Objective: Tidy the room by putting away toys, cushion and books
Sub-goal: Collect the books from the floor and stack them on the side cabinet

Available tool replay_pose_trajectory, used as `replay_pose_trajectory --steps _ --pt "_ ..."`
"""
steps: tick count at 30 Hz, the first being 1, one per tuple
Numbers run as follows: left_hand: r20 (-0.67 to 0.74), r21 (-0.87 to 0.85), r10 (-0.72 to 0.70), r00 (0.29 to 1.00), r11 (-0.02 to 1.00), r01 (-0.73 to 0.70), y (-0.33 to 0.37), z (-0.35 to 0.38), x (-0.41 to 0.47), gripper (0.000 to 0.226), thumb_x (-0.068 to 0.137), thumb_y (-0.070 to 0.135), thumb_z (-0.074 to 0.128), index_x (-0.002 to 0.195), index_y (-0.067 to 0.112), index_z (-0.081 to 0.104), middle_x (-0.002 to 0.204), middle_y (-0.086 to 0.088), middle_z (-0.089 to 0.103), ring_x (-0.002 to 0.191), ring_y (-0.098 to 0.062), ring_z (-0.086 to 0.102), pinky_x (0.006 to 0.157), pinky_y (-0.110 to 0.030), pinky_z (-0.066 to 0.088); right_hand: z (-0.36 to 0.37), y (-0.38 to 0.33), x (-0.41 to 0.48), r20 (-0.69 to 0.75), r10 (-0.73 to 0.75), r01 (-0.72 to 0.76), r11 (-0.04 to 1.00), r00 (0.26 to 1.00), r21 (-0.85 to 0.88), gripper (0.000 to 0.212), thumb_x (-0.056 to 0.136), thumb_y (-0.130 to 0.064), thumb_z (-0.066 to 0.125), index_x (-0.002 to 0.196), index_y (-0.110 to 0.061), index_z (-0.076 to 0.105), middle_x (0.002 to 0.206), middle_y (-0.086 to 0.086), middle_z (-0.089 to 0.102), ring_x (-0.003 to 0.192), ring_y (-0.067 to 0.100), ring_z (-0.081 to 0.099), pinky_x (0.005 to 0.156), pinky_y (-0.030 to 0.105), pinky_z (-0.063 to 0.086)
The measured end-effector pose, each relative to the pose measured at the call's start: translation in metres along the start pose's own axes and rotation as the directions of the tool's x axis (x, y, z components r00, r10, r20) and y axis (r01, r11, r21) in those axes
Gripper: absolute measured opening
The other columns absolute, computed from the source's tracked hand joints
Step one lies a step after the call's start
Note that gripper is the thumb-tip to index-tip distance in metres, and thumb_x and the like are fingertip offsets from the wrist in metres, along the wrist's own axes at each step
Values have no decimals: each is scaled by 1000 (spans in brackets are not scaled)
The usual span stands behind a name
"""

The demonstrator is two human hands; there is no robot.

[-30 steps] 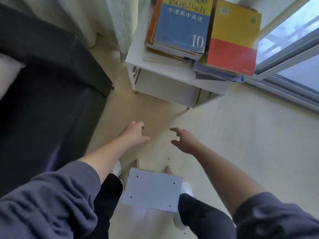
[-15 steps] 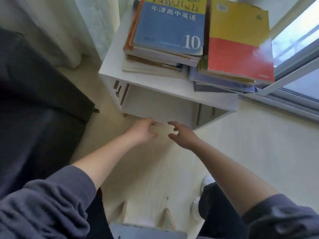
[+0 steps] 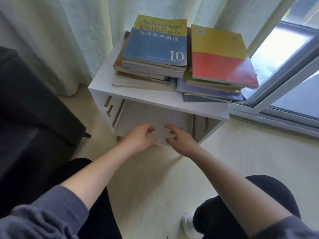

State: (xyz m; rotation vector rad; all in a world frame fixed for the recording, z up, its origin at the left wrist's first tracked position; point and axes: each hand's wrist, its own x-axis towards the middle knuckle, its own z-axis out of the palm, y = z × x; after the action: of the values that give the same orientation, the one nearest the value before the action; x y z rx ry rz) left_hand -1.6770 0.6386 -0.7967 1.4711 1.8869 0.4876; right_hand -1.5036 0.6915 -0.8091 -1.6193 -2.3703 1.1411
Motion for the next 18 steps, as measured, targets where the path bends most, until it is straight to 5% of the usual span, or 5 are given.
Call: replay_pose_trajectory --steps 5,10,14,18 --pt "-183 34 151 971 989 -147 46 -36 -20 25 88 28 63 112 21 59 97 4 65 85 -11 61 80 -31 54 -37 -19 -33 -190 -74 82 996 979 39 50 93 -27 58 142 -30 44 134 1 55 112 16 57 91 26 44" --pt "-420 135 315 851 949 -285 85 -62 -33 13 89 23 63 100 23 56 74 8 58 68 -4 56 59 -19 44 -79 -33 -65 -350 -122 170 979 929 111 38 94 -25 57 132 -25 53 126 -6 56 99 3 54 86 19 40" --pt "-551 297 382 742 920 -254 76 -78 -8 20 85 24 65 103 19 59 97 5 57 92 -13 54 78 -27 45 -106 -55 -56 -433 -193 263 959 880 108 29 94 -20 57 122 -22 60 116 -6 61 93 4 56 84 17 42" --pt "-564 391 370 739 907 -155 73 -102 32 45 81 35 68 122 20 56 131 -5 47 126 -23 41 99 -40 36 -125 -90 -27 -495 -228 310 946 839 90 24 92 -15 56 115 -19 63 110 -3 62 90 7 57 77 16 43"
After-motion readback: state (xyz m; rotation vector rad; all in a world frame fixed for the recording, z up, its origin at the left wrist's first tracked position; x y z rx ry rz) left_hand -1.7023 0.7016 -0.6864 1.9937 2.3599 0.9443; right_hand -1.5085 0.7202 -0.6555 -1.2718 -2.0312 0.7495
